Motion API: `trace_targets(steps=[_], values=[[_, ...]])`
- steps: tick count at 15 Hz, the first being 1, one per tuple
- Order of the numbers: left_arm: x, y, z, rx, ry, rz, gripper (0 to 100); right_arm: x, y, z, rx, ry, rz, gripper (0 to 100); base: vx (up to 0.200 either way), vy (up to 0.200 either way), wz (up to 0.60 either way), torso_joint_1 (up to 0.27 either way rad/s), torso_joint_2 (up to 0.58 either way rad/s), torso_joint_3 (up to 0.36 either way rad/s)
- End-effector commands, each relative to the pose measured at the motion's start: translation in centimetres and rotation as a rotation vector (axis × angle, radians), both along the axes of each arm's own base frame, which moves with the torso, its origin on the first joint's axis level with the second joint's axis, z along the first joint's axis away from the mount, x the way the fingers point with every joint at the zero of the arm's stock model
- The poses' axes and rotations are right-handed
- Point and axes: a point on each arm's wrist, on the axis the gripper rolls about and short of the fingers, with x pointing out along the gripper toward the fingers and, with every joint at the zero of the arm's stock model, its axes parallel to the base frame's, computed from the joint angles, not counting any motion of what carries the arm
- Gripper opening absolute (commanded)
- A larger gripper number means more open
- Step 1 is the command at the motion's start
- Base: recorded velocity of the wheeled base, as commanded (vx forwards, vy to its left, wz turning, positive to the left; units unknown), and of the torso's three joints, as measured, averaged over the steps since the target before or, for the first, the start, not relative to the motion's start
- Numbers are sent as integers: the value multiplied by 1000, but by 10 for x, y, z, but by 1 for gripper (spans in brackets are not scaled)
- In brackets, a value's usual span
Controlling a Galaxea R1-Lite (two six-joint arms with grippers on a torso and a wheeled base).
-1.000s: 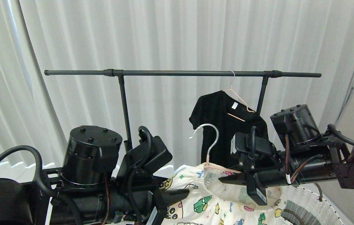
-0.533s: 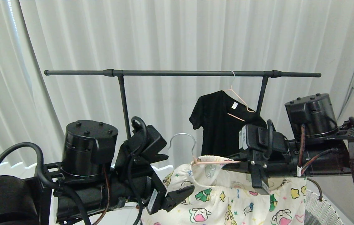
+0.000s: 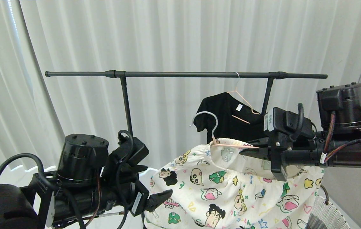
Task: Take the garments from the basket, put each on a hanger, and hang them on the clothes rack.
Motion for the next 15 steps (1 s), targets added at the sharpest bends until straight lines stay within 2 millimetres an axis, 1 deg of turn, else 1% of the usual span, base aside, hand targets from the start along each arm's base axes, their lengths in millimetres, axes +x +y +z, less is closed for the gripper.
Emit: trace_targets(steps=[1,2,5,7,8,10,12,13,15], values=[[15,16,-23,45,82,85,100,0,-3,4,15,-11,-1,0,0,0,0,0,0,0],[19,17,-27,50,96,97,100,-1,-3,7,25,-21,1,0,0,0,0,0,0,0],[36,19,-40,33,66,127,100,-8,-5,14,50,-28,2,0,0,0,0,0,0,0],[46,19,-46,8,15,139,100,-11,-6,18,65,-25,0,0,0,0,0,0,0,0],[47,19,-50,8,8,140,0,-12,-7,19,68,-25,-4,0,0,0,0,0,0,0],[47,21,-54,22,12,165,0,-11,-8,19,73,-17,-10,0,0,0,0,0,0,0],[50,30,-53,26,8,218,0,-10,-11,20,89,4,-38,0,0,0,0,0,0,0],[53,40,-52,19,-3,259,0,-10,-12,21,98,12,-48,0,0,0,0,0,0,0],[54,53,-54,-2,-14,315,0,-11,-14,23,109,13,-56,0,0,0,0,0,0,0]])
